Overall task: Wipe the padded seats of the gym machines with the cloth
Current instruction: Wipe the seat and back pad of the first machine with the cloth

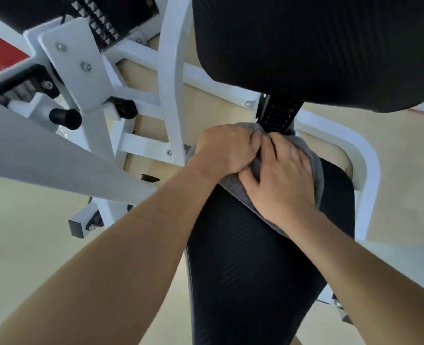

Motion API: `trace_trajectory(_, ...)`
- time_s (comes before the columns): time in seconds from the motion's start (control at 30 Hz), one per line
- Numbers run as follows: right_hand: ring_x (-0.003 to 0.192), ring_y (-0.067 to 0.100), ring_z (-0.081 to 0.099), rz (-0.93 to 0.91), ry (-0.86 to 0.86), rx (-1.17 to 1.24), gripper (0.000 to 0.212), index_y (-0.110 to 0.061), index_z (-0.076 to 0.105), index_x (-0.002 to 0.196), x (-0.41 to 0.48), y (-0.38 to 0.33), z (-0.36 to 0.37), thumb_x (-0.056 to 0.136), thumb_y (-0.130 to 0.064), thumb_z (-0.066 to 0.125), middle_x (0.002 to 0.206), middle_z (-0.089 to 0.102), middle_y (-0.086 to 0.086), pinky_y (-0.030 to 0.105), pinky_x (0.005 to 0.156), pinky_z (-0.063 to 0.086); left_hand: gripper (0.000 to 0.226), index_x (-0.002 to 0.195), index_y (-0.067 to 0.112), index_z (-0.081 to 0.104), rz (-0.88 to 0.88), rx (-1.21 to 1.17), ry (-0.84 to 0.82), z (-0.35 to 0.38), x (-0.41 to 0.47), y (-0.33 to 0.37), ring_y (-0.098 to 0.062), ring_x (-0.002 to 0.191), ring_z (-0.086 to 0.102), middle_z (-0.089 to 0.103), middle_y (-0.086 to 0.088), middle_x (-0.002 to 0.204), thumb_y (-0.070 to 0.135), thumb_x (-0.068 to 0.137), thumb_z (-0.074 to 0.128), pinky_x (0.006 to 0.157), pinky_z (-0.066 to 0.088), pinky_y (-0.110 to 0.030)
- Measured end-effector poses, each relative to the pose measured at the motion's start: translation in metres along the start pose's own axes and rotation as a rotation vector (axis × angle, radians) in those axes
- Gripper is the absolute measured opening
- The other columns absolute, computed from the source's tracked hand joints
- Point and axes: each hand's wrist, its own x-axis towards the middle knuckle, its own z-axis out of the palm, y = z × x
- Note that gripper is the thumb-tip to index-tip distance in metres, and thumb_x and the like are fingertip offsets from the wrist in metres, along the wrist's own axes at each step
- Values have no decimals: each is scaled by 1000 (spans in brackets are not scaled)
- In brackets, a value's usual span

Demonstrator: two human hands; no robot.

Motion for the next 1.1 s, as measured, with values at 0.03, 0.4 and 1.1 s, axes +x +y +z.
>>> trace_trajectory(0.03, 135, 19, 33, 19, -11, -13, 68, -15, 33, 143, -3, 3, 0, 90, -57, 32, 146, 36, 2, 38, 113, 21, 51, 108, 22, 62, 61, 24, -11, 0, 0, 3, -24, 102, 60, 66, -3, 111, 49, 99, 20, 71, 36, -32)
trace_trajectory(0.4, 108, 24, 50, -212, -135, -74, 48, -16, 51, 117, 47, -48, 6, 93, -46, 23, 112, 58, 5, 43, 97, 32, 44, 90, 7, 64, -413, -585, -116, -9, -7, -58, -31, 94, 58, 66, -15, 102, 41, 94, 36, 89, 45, -39)
trace_trajectory(1.1, 147, 16, -10, -460, -272, -67, 72, -23, 1, 153, -28, -53, 2, 85, -46, -2, 161, -8, 4, 43, 119, -2, 25, 107, 14, 43, -573, -769, 401, 39, -145, -22, -27, 92, 58, 60, -5, 103, 36, 102, 30, 71, 38, -31)
